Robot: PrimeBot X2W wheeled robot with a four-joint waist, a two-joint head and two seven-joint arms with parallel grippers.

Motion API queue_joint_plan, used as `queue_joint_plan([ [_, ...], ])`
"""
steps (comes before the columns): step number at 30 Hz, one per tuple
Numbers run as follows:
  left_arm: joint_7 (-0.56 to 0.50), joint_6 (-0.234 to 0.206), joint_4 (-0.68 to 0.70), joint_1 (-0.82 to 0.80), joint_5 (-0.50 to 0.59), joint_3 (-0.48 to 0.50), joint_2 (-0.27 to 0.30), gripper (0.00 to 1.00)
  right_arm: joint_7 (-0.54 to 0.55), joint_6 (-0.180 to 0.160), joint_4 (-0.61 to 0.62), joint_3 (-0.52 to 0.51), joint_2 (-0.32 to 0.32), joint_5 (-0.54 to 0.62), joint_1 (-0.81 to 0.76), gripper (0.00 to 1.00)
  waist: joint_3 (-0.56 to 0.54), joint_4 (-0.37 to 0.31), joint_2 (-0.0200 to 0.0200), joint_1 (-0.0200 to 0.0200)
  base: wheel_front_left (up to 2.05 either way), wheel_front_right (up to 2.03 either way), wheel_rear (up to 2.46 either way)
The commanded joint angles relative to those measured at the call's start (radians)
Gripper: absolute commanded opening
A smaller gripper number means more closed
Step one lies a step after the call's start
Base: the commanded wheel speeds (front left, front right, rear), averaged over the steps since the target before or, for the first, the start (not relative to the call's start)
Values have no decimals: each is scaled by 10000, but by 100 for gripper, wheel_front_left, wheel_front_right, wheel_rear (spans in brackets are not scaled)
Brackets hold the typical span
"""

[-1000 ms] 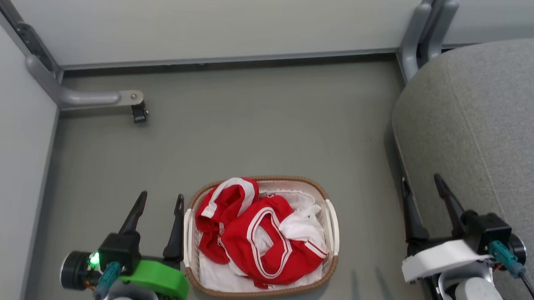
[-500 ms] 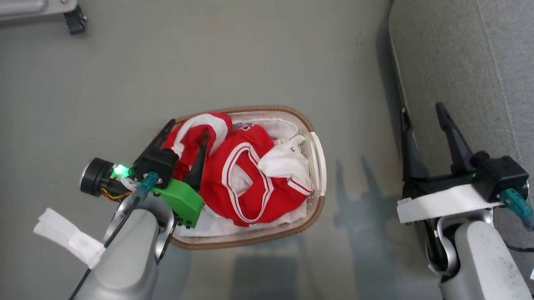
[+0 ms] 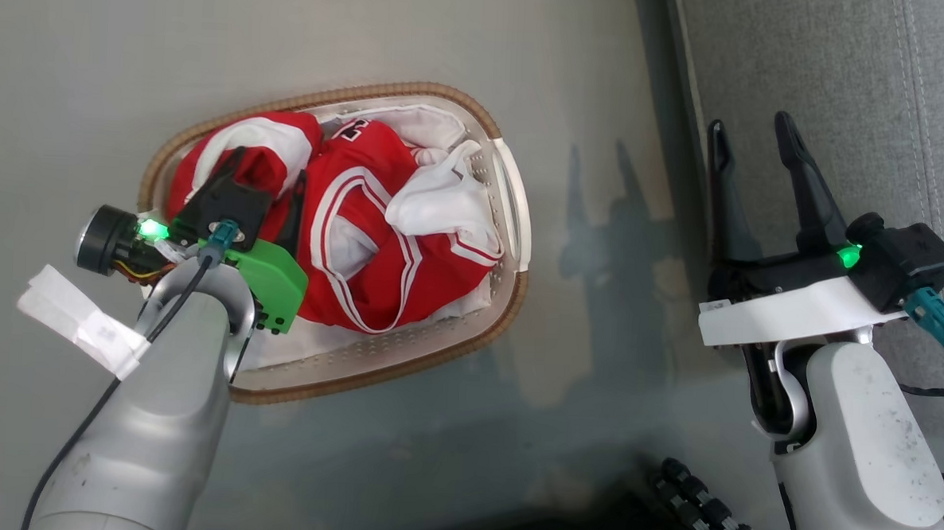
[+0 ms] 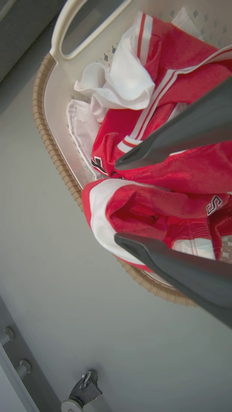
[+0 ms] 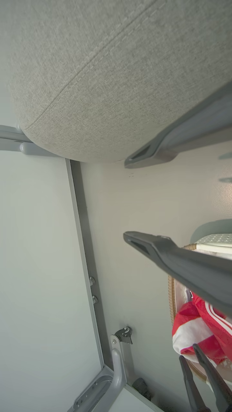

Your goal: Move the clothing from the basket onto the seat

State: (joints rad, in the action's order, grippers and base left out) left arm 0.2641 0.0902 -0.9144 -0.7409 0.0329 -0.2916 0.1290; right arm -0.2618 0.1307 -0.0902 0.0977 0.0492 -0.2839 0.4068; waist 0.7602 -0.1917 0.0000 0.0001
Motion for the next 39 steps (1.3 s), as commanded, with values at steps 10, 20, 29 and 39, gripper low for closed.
queue_joint_plan([
  [10,5,-198,-1122,-899,-132,-32,147,63,-51,-1,2,86,24,-218,324,100,844,-589,0,-1,0,0,0],
  [20,7,-201,-479,-653,-569,27,-63,0,-51,-1,-188,-102,25,-113,262,100,577,-287,0,-1,0,0,0],
  [29,7,-32,1290,636,-958,55,-258,0,-49,0,-542,-201,28,222,-77,100,-643,368,0,-1,0,0,0],
  [39,8,190,3348,2328,-813,-436,-107,0,-49,-1,-1030,-338,33,758,-1052,100,-3094,1157,0,-1,0,0,0],
])
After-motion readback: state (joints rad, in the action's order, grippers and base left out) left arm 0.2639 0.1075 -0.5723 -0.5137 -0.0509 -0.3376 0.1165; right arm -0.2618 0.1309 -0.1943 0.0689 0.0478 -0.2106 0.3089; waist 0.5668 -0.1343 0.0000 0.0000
